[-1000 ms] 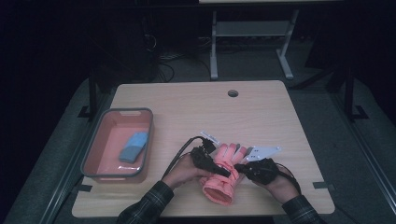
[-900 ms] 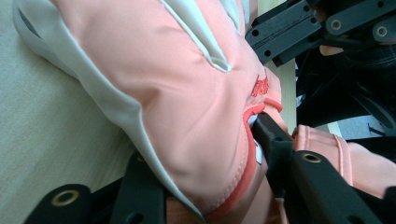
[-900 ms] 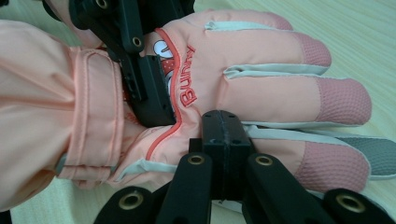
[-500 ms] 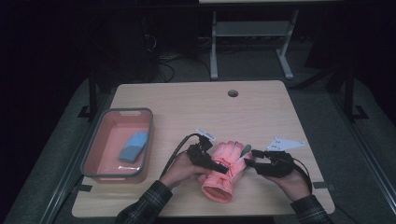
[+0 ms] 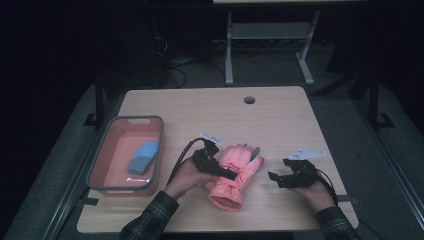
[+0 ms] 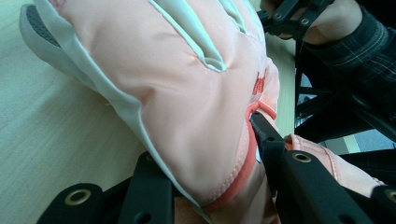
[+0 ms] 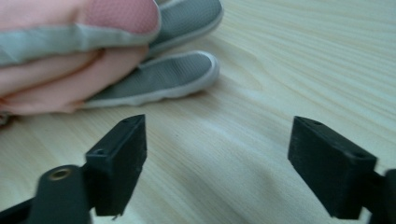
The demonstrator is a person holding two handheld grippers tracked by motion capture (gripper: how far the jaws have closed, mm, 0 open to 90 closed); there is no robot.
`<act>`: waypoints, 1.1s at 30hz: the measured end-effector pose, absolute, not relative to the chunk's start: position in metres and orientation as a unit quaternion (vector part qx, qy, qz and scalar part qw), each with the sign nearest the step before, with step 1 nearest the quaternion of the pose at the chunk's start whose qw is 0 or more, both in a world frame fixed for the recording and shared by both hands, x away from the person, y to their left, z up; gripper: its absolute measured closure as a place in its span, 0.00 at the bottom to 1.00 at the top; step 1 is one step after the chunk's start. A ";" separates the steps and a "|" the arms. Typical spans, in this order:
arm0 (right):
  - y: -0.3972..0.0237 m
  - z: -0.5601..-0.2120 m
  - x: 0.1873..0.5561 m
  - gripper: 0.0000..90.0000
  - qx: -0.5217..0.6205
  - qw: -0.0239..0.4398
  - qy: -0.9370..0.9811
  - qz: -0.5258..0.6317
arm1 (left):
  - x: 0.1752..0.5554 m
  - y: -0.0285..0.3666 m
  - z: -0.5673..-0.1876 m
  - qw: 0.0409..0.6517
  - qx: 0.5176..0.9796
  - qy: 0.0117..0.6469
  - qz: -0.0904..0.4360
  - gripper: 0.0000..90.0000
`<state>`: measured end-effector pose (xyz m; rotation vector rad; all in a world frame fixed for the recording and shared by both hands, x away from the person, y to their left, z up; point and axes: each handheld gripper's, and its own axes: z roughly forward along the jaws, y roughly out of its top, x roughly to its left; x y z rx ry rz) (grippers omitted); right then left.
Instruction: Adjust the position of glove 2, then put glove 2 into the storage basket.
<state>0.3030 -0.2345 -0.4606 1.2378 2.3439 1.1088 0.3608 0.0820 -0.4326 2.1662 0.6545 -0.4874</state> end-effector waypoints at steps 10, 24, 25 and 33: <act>-0.237 -0.473 0.308 0.15 0.434 0.137 0.812 0.367 | 0.362 0.093 -0.417 0.417 0.853 0.264 -0.172 0.73; -0.230 -0.482 0.309 0.11 0.418 0.158 0.820 0.357 | 0.363 0.113 -0.392 0.429 0.846 0.286 -0.136 0.73; -0.231 -0.482 0.309 0.11 0.418 0.158 0.820 0.357 | 0.363 0.115 -0.391 0.429 0.846 0.286 -0.133 0.73; -0.231 -0.482 0.309 0.11 0.418 0.158 0.820 0.357 | 0.363 0.126 -0.379 0.437 0.842 0.293 -0.117 0.72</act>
